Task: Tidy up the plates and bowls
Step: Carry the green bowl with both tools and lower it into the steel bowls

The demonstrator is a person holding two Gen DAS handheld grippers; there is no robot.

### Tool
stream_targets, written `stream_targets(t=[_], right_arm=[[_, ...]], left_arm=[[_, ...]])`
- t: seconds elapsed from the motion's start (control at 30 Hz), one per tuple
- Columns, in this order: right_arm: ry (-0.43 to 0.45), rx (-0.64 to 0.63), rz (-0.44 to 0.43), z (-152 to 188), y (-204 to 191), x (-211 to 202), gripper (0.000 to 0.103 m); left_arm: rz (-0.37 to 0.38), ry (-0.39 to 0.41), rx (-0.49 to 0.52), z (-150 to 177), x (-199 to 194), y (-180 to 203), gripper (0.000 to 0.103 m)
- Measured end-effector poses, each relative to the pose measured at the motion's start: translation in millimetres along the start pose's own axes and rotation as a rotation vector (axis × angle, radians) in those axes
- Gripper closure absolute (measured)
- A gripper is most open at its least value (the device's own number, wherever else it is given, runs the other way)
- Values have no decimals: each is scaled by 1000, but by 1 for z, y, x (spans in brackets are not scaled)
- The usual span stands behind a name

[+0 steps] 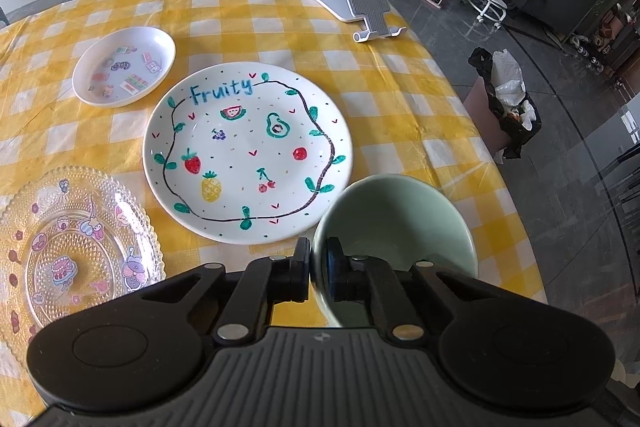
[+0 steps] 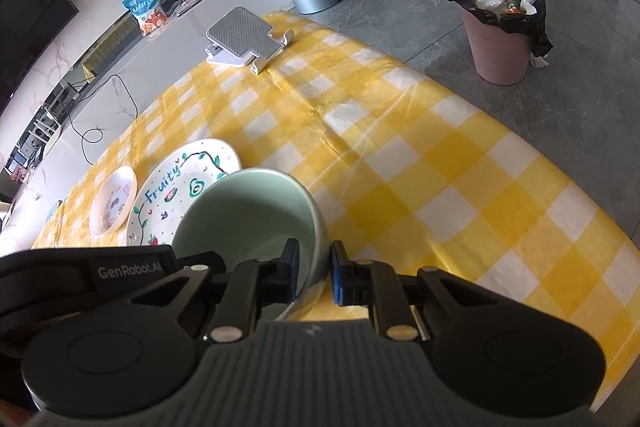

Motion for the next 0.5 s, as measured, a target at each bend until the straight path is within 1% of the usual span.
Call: stream_targets(t=[0.3, 0.5], right_arm=[[-40, 37, -28, 7, 10, -12, 90], [-54, 13, -60, 19, 7, -32, 90]], left_arm=[[-10, -8, -9, 13, -16, 2, 95], [-28, -7, -30, 32, -40, 0, 95]])
Point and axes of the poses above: each gripper's, at about its wrist camera, not at the fingertips, and x roughly the way its jaws point, y to its right, z to its underside, the point moved 1 cm from there along x, roughly the way its jaws point, and after that the axes turned 8 degrees about x, right-handed, at the moved point
